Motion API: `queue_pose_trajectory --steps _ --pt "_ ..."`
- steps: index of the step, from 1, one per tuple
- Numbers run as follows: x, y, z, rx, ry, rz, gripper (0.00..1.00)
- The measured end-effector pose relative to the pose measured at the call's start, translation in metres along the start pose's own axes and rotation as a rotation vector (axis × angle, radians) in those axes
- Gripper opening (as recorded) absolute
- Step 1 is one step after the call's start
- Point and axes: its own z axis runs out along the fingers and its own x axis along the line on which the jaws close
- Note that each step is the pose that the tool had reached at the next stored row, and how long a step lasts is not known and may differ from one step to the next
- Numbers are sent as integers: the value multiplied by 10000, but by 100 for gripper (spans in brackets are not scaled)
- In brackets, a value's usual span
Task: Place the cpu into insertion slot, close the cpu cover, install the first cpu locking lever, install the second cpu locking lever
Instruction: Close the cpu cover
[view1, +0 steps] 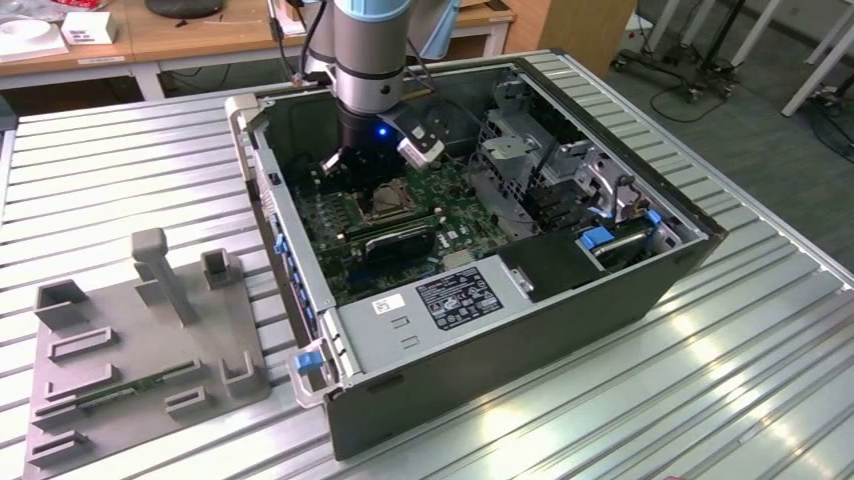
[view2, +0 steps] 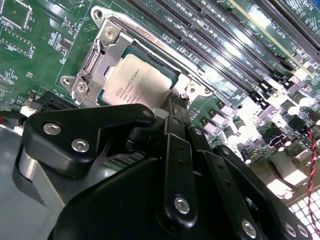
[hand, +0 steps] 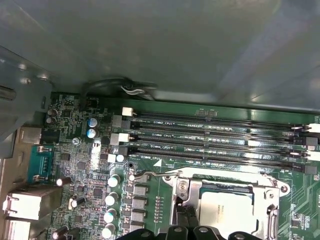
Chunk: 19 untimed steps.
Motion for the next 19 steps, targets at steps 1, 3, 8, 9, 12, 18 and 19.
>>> queue_pose_trajectory --steps 1,3,8,9,12,18,19 --pt "0 -1 4 2 1 0 11" --pt "1 -1 5 1 1 0 11" --pt "1 -1 6 1 0 0 11" --pt "1 -1 6 1 0 -1 11" --pt "1 -2 7 2 1 0 11" --pt "2 -4 10 5 4 0 11" --pt "3 -4 9 5 4 0 11"
